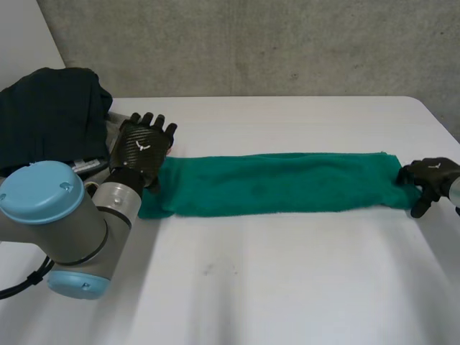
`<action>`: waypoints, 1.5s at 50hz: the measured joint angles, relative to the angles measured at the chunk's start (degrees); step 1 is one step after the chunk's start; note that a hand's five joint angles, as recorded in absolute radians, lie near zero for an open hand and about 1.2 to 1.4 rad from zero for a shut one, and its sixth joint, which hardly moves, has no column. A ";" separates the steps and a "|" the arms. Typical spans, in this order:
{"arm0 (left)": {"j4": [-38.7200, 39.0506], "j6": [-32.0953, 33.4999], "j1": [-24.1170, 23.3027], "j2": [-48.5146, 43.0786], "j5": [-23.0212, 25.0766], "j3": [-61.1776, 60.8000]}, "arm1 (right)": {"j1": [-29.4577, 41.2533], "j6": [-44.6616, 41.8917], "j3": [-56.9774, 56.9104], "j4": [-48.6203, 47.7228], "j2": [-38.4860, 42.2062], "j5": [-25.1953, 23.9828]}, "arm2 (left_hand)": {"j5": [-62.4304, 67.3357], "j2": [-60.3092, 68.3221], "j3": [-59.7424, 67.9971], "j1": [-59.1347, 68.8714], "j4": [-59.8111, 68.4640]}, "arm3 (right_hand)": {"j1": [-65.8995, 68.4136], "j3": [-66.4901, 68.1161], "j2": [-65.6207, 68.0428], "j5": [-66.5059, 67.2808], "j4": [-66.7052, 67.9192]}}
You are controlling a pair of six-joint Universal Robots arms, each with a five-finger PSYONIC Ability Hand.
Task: Fold the laundry.
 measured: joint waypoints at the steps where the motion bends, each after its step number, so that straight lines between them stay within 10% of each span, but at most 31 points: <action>1: 0.01 -0.02 0.00 -0.01 -0.01 0.04 | -0.02 -0.01 -0.16 -0.55 0.48 0.06 | -0.02 0.00 0.00 0.00 0.00 | 7.49 7.80 8.08 7.64 7.77; 5: 0.06 0.04 -0.08 0.11 -0.08 0.17 | -0.49 0.25 -0.55 -2.89 1.02 1.03 | 0.00 0.00 0.00 0.00 0.00 | 14.31 32.85 32.10 32.24 33.04; 19: -0.10 0.08 -0.21 5.52 -0.17 -1.09 | -6.21 -14.83 0.39 -14.57 -6.03 17.42 | 0.00 -0.30 -0.32 -0.13 -0.32 | 14.31 34.22 33.74 34.53 34.84; 31: -0.22 -0.86 -0.02 7.32 -0.29 -2.93 | 12.33 -16.29 4.31 -22.92 -11.91 12.34 | 0.00 -0.30 -0.32 -0.13 -0.32 | 14.31 34.45 33.79 34.54 35.02; 39: -0.56 -1.39 0.38 9.04 -0.28 -4.13 | 18.51 -1.94 4.02 -22.88 -13.62 16.22 | 0.01 -0.30 -0.33 -0.13 -0.32 | -7.00 -6.56 -6.78 -7.98 -6.53; 53: -0.90 -11.58 0.50 11.42 3.59 -5.39 | 0.00 9.83 6.44 -7.09 -10.60 -0.13 | 0.00 -0.30 -0.32 -0.13 -0.32 | -7.64 -8.11 -7.93 -10.58 -8.93; 75: -0.78 -13.41 0.65 10.86 4.72 -5.43 | -4.22 5.53 5.64 -9.62 -2.40 -6.19 | 0.00 -0.30 -0.32 -0.13 -0.32 | -1.76 -1.66 -1.42 -1.79 -1.79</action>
